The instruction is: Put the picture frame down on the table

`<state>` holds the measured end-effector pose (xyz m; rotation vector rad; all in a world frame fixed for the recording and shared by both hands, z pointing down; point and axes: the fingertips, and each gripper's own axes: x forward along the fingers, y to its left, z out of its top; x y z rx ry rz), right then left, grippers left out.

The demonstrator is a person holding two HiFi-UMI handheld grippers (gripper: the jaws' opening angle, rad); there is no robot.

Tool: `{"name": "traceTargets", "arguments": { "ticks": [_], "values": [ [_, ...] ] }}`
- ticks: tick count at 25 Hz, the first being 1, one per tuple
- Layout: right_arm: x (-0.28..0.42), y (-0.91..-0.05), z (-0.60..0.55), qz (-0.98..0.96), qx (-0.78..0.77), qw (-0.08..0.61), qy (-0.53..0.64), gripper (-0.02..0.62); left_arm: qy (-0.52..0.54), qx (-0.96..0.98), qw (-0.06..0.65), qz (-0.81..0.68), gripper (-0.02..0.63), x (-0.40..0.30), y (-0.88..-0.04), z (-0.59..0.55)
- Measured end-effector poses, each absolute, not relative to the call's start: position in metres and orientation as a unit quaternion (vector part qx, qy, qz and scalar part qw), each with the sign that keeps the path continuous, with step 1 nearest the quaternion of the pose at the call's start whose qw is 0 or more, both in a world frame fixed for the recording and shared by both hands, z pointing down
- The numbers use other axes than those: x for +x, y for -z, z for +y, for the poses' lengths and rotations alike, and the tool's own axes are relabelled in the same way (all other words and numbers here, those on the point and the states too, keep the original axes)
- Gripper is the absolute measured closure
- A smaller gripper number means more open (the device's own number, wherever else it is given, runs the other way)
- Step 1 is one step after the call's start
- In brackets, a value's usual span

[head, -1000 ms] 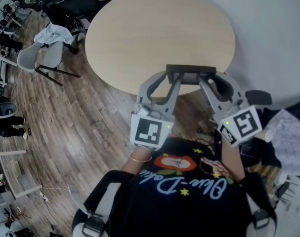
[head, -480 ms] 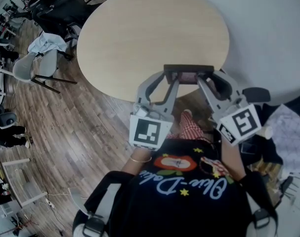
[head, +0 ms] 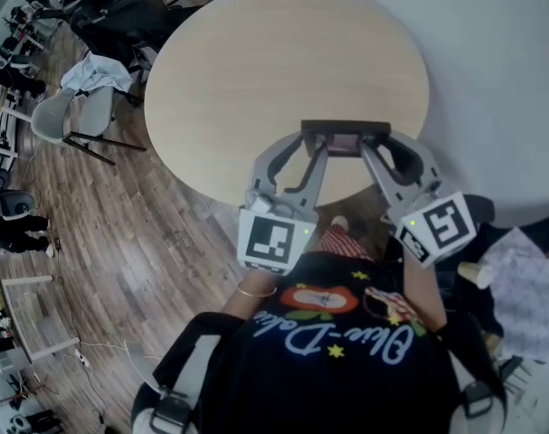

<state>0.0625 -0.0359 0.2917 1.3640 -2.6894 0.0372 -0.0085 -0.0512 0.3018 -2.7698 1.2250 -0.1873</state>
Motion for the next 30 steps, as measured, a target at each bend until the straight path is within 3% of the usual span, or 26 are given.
{"name": "traceTargets", "arguments": {
  "ticks": [30],
  "values": [
    [0.118, -0.313, -0.125, -0.919, 0.388, 0.068, -0.009, 0.526, 0.098, -0.880, 0.038, 0.462, 0.509, 0.044, -0.324, -0.128]
  ]
}}
